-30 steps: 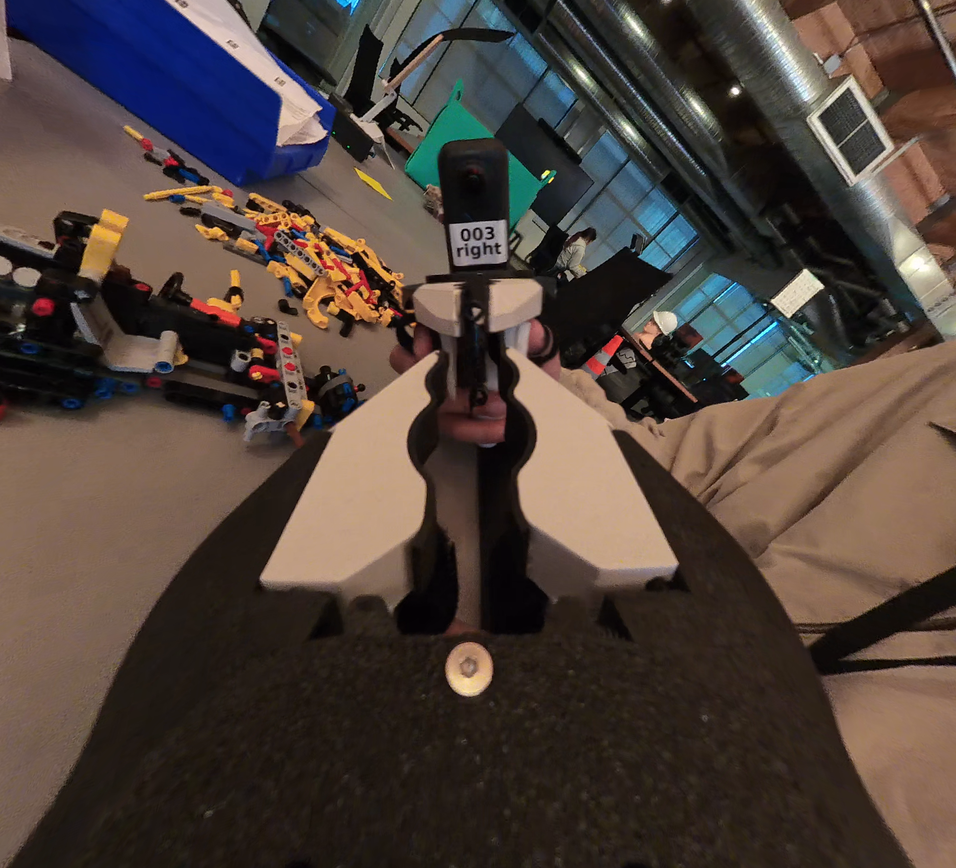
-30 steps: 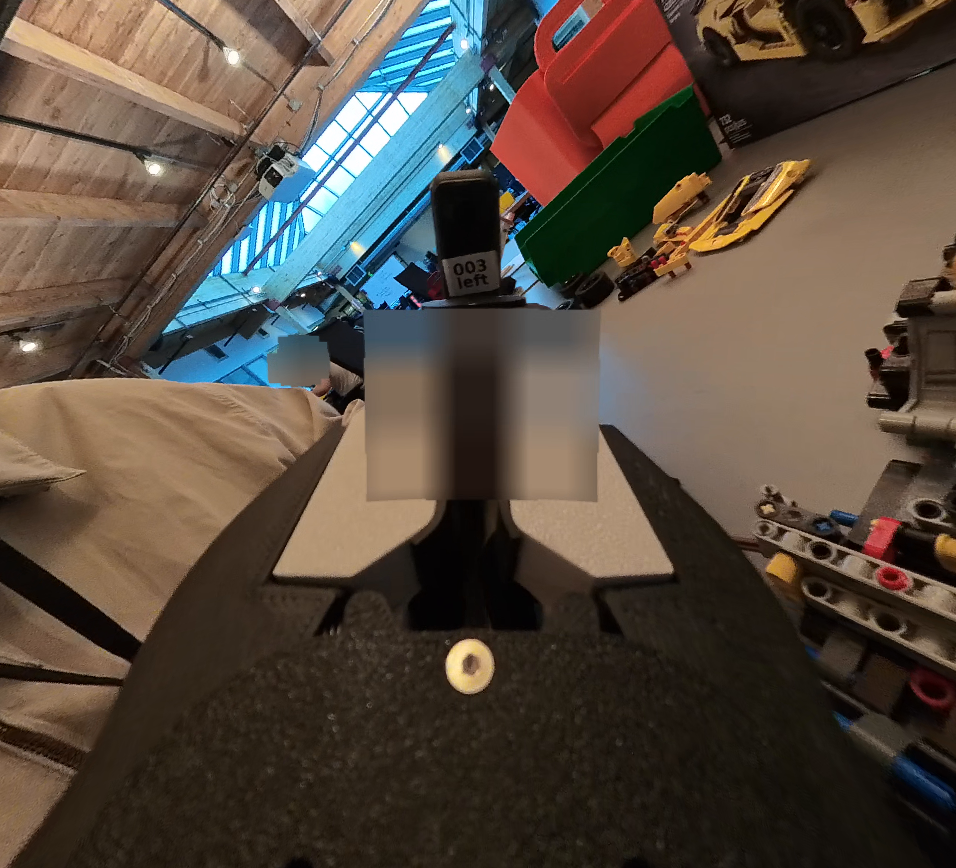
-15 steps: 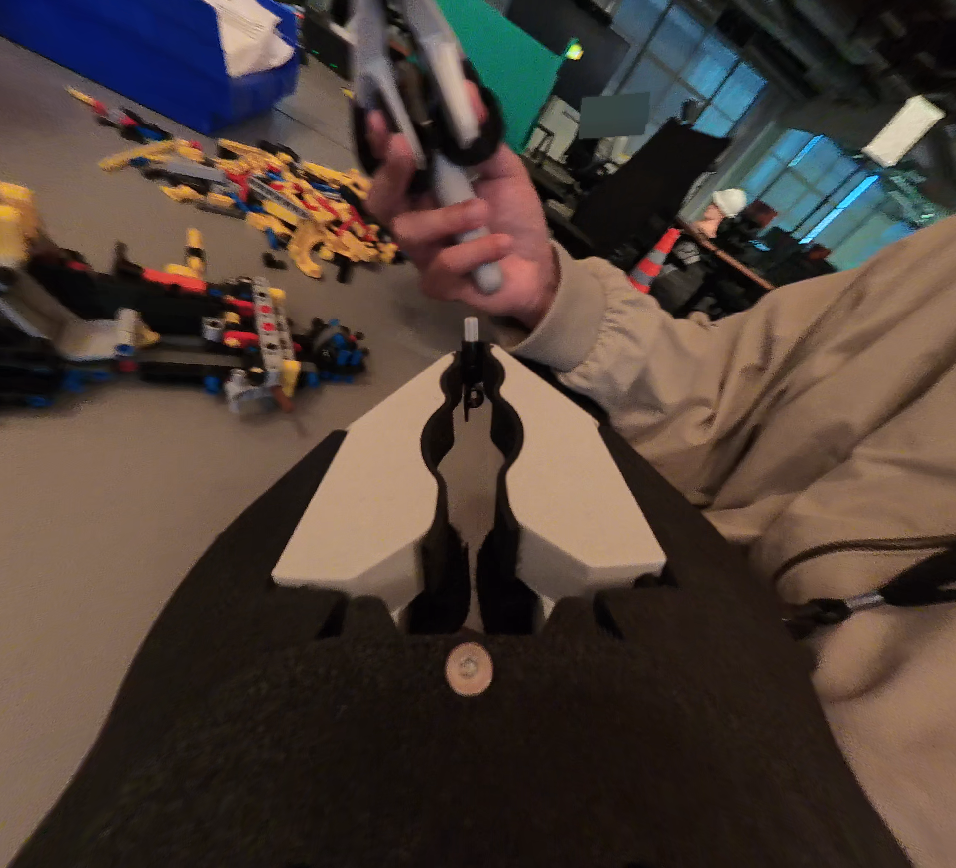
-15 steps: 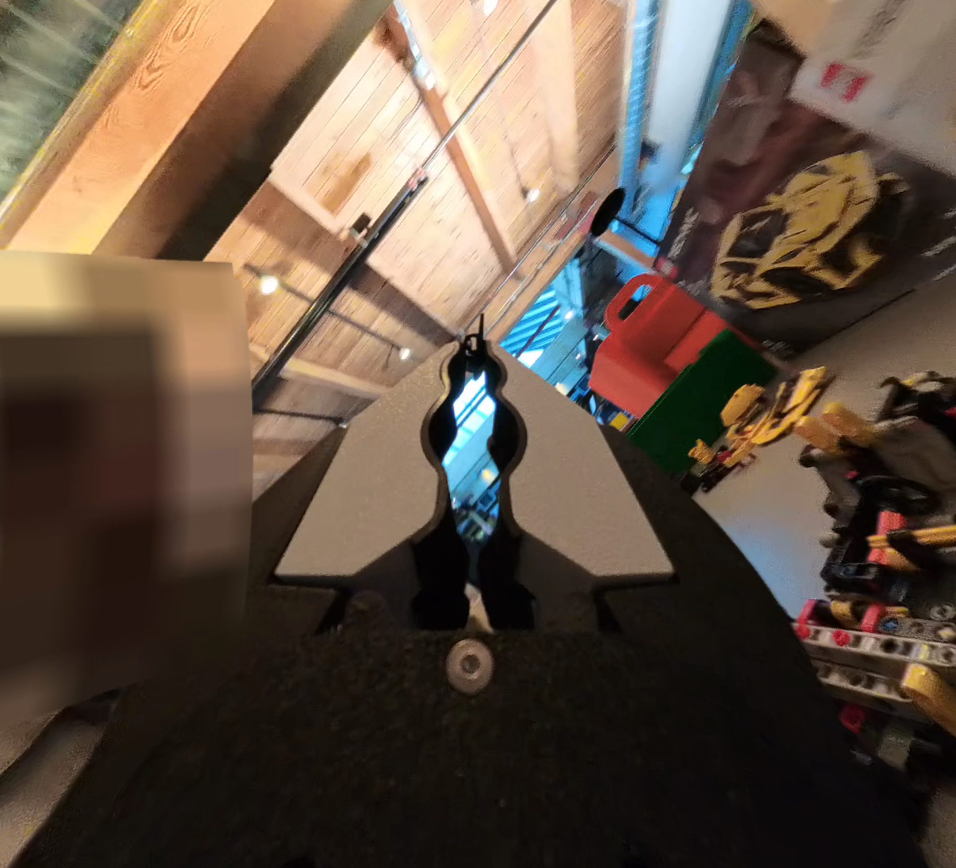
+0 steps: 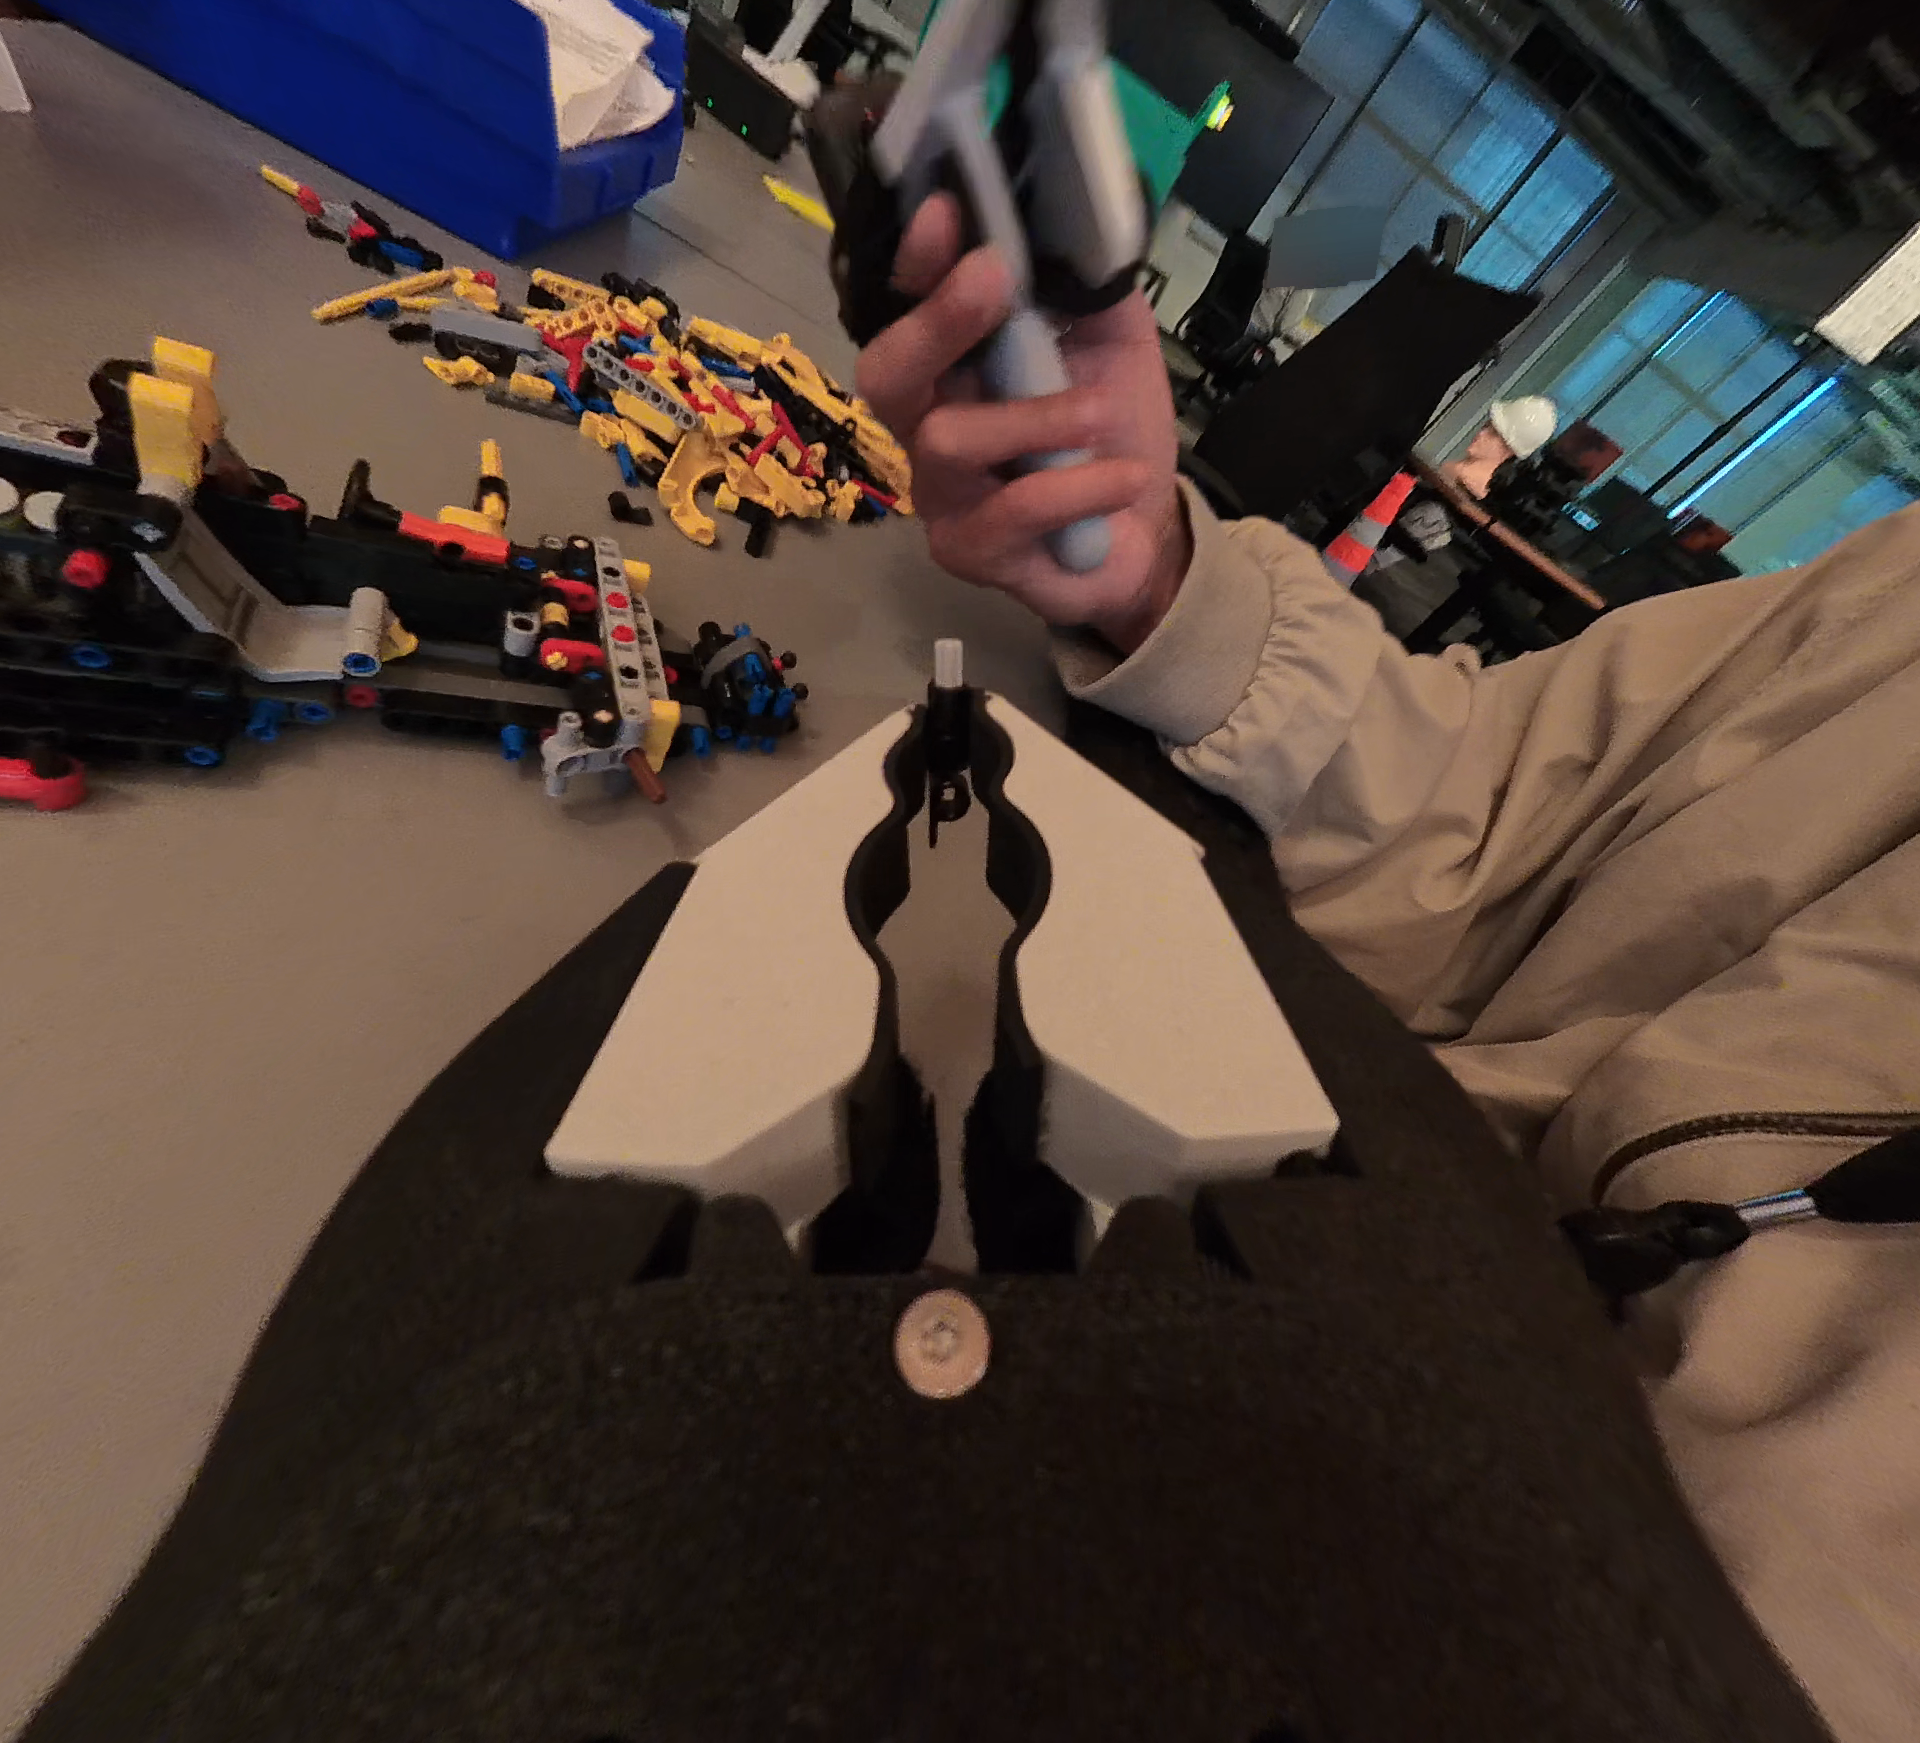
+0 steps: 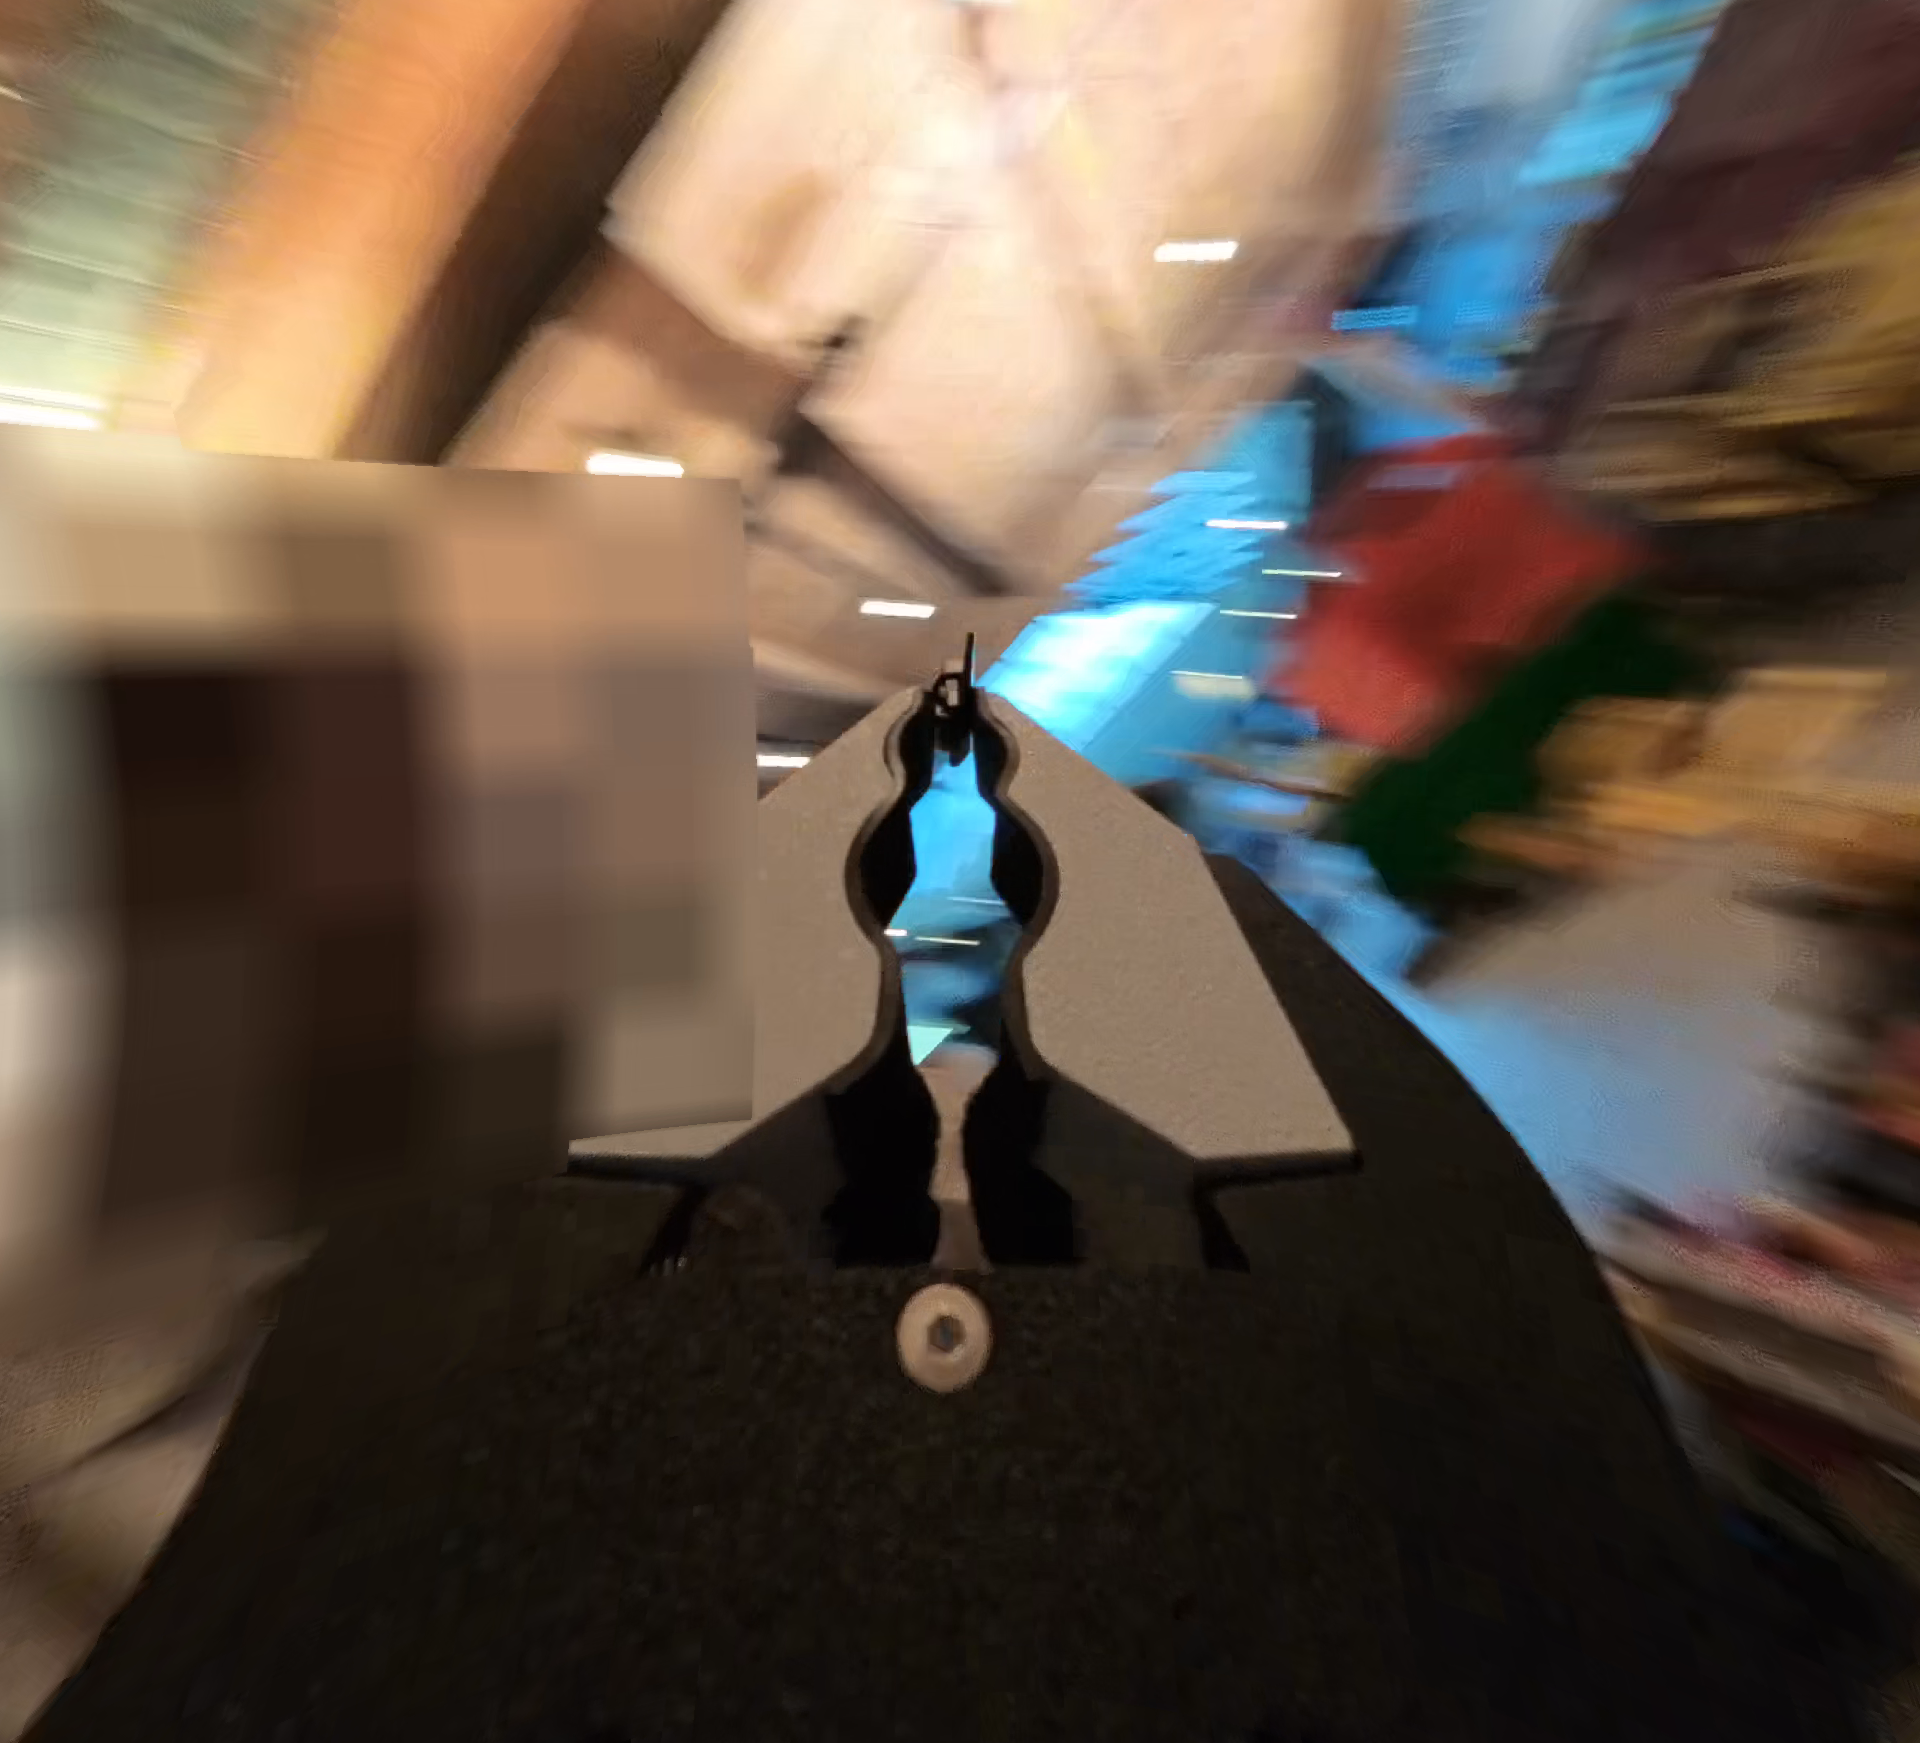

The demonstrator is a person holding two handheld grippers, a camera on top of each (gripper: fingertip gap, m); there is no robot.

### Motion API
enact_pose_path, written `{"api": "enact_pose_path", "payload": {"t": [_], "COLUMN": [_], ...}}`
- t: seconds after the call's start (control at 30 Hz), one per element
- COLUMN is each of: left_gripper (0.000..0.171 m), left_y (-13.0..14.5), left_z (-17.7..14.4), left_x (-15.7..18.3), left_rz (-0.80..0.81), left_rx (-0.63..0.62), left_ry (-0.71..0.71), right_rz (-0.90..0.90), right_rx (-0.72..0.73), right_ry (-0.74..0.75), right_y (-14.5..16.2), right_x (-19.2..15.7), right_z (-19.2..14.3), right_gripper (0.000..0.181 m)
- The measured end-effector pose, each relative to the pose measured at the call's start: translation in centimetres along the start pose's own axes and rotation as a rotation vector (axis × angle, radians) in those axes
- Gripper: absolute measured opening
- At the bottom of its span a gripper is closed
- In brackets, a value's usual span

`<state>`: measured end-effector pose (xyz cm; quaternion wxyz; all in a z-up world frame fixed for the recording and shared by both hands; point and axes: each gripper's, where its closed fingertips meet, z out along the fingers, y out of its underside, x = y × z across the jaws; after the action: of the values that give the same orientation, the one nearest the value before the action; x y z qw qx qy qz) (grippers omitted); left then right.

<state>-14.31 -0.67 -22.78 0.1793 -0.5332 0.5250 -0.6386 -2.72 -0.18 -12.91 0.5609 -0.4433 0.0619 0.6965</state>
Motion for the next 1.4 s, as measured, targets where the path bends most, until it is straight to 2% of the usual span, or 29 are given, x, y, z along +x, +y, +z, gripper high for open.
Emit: {"api": "enact_pose_path", "payload": {"t": [0.03, 0.07, 0.1, 0.13, 0.2, 0.27, 0.33, 0.4, 0.43, 0.47, 0.53, 0.57, 0.6, 0.7, 0.8, 0.93, 0.97, 1.03, 1.13, 1.27, 1.4], "left_gripper": [0.007, 0.007, 0.007, 0.007, 0.007, 0.007, 0.007, 0.007, 0.007, 0.007, 0.007, 0.007, 0.007, 0.007, 0.007, 0.007, 0.007, 0.007, 0.007, 0.007, 0.006], "left_y": [-0.4, -0.8, -1.1, -1.5, -2.0, -2.5, -2.6, -2.3, -2.3, -2.2, -1.9, -1.9, -1.8, -1.5, -1.1, -0.6, -0.5, -0.7, -0.8, -1.0, -1.0], "left_z": [-0.2, -0.4, -0.6, -0.8, -1.1, -1.3, -1.3, -1.3, -1.3, -1.4, -1.6, -1.7, -1.7, -1.5, -1.2, -1.1, -1.0, -0.9, -0.9, -1.1, -1.0], "left_x": [0.1, 0.4, 0.6, 0.8, 0.9, 1.0, 0.6, -0.1, -0.8, -1.6, -2.8, -3.2, -3.5, -3.6, -3.4, -3.6, -3.5, -3.3, -2.9, -2.4, -2.2], "left_rz": [-0.009, -0.01, -0.007, 0.004, 0.049, 0.118, 0.208, 0.322, 0.391, 0.469, 0.63, 0.699, 0.757, 0.884, 0.926, 0.922, 0.913, 0.89, 0.835, 0.79, 0.766], "left_rx": [0.021, 0.041, 0.061, 0.079, 0.108, 0.13, 0.133, 0.107, 0.089, 0.066, -0.002, -0.026, -0.047, -0.089, -0.113, -0.146, -0.144, -0.128, -0.101, -0.07, -0.072], "left_ry": [0.015, 0.031, 0.042, 0.042, 0.031, 0.001, -0.061, -0.16, -0.231, -0.312, -0.449, -0.508, -0.549, -0.615, -0.622, -0.623, -0.613, -0.6, -0.562, -0.517, -0.494], "right_rz": [-0.123, -0.264, -0.411, -0.552, -0.731, -0.794, -0.795, -0.859, -0.9, -0.911, -0.852, -0.805, -0.768, -0.736, -0.802, -0.811, -0.801, -0.776, -0.719, -0.515, -0.524], "right_rx": [-0.042, -0.1, -0.138, -0.157, -0.214, -0.244, -0.275, -0.28, -0.31, -0.367, -0.488, -0.51, -0.539, -0.653, -0.703, -0.719, -0.713, -0.707, -0.691, -0.596, -0.589], "right_ry": [0.303, 0.657, 0.99, 1.225, 1.534, 1.633, 1.598, 1.5, 1.371, 1.165, 0.716, 0.598, 0.557, 0.505, 0.513, 0.544, 0.558, 0.544, 0.513, 0.417, 0.414], "right_y": [-0.4, -1.3, -2.9, -4.6, -6.6, -7.0, -6.4, -6.1, -5.0, -2.8, 3.4, 5.6, 7.3, 11.6, 13.2, 13.5, 13.3, 13.2, 13.1, 12.1, 12.0], "right_x": [3.7, 7.5, 9.8, 10.2, 9.5, 9.5, 10.1, 9.7, 9.4, 9.0, 7.1, 6.5, 6.6, 7.8, 8.3, 8.8, 8.9, 8.6, 8.1, 6.6, 6.6], "right_z": [-1.5, -4.8, -9.2, -12.6, -16.7, -17.9, -17.3, -14.9, -12.3, -8.7, -2.4, -0.5, 0.6, 2.6, 3.2, 3.0, 2.9, 2.9, 2.9, 3.1, 3.1], "right_gripper": [0.005, 0.005, 0.005, 0.006, 0.006, 0.006, 0.022, 0.031, 0.031, 0.03, 0.031, 0.034, 0.035, 0.032, 0.022, 0.016, 0.008, 0.003, 0.003, 0.003, 0.003]}}
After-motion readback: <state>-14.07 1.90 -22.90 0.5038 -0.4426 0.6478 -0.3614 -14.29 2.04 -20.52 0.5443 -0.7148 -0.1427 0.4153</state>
